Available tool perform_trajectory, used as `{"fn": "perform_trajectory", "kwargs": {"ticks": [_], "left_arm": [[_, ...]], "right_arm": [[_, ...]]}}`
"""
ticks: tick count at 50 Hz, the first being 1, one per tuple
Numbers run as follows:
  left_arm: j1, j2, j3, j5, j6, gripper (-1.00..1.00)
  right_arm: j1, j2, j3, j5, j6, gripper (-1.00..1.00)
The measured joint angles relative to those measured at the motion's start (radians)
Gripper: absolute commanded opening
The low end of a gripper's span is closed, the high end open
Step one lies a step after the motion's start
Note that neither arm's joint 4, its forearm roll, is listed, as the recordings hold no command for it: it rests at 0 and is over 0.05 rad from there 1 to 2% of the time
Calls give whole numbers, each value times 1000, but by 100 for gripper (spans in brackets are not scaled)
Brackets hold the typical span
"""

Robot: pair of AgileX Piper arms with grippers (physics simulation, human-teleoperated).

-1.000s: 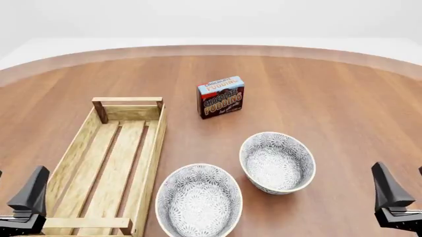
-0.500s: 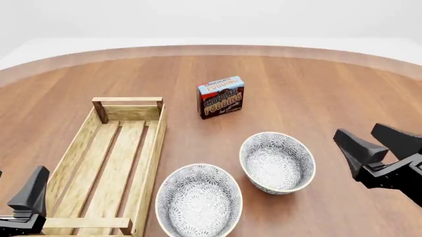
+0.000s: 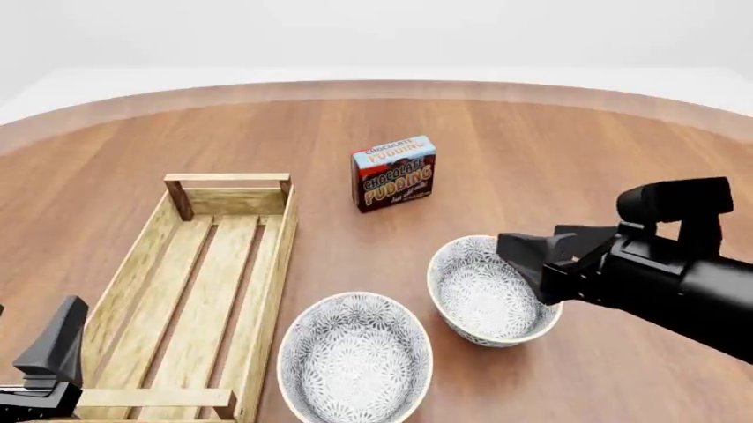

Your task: Stack the left bowl on the right bowl and place them in the tray.

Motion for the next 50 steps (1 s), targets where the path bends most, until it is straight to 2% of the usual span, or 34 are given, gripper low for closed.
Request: {"fn": "perform_trajectory", "kwargs": {"ticks": [22, 38, 50], "left_arm": [[0, 0, 0, 0, 0, 100], [0, 0, 0, 0, 0, 100], [0, 0, 0, 0, 0, 100]], "right_arm": [[142, 174, -36, -2, 108, 100], [244, 288, -32, -48, 180, 100], [299, 365, 43, -152, 268, 100]]}}
